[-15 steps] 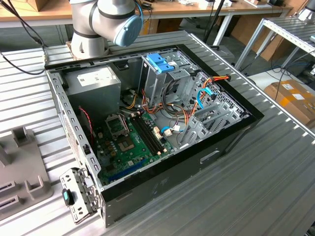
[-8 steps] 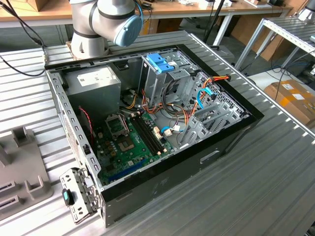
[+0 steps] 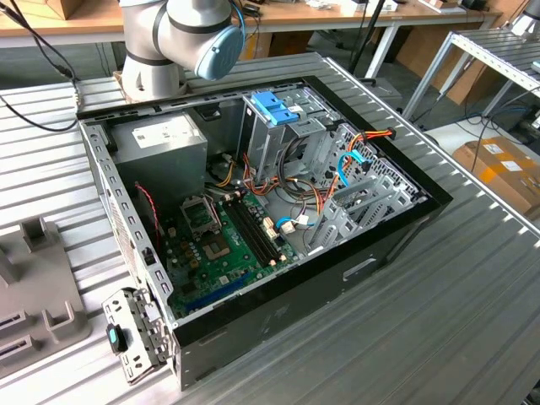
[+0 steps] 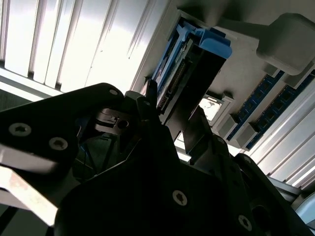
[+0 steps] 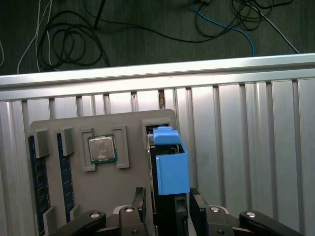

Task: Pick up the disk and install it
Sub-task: 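Pick up the disk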

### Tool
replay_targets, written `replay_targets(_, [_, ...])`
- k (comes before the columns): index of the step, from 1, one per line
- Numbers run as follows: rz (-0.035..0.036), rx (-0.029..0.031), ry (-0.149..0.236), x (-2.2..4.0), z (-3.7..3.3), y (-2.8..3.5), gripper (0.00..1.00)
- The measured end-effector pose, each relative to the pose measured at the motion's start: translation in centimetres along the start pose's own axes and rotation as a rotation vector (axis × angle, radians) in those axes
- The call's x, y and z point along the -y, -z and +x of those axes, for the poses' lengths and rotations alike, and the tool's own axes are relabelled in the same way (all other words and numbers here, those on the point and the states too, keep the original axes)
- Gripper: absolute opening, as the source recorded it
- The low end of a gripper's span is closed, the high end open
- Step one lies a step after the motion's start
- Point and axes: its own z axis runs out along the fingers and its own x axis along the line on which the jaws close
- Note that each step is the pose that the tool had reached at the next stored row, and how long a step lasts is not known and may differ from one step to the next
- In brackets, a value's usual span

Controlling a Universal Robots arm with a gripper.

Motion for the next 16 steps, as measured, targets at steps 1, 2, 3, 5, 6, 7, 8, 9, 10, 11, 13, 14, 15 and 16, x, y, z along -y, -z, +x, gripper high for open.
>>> replay_targets(1, [0.0,0.0,0.0,0.0,0.0,0.0,0.48])
replay_targets(2, [0.0,0.0,0.0,0.0,0.0,0.0,0.48])
replay_targets(3, [0.0,0.0,0.0,0.0,0.0,0.0,0.48])
replay_targets(5, [0.0,0.0,0.0,0.0,0.0,-0.01,0.48])
replay_targets(6, [0.0,0.0,0.0,0.0,0.0,-0.01,0.48])
replay_targets(7, [0.0,0.0,0.0,0.0,0.0,-0.01,0.48])
replay_targets(8, [0.0,0.0,0.0,0.0,0.0,-0.01,0.47])
replay_targets(9, [0.0,0.0,0.0,0.0,0.0,-0.02,0.4])
replay_targets(10, [0.0,0.0,0.0,0.0,0.0,-0.02,0.36])
replay_targets(11, [0.0,0.0,0.0,0.0,0.0,-0.02,0.36])
replay_targets(13, [0.0,0.0,0.0,0.0,0.0,-0.02,0.36])
replay_targets(14, [0.0,0.0,0.0,0.0,0.0,-0.02,0.36])
replay_targets(15, [-0.0001,0.0,0.0,0.0,0.0,-0.03,0.36])
replay_targets(16, [0.0,-0.0001,0.0,0.0,0.0,-0.03,0.36])
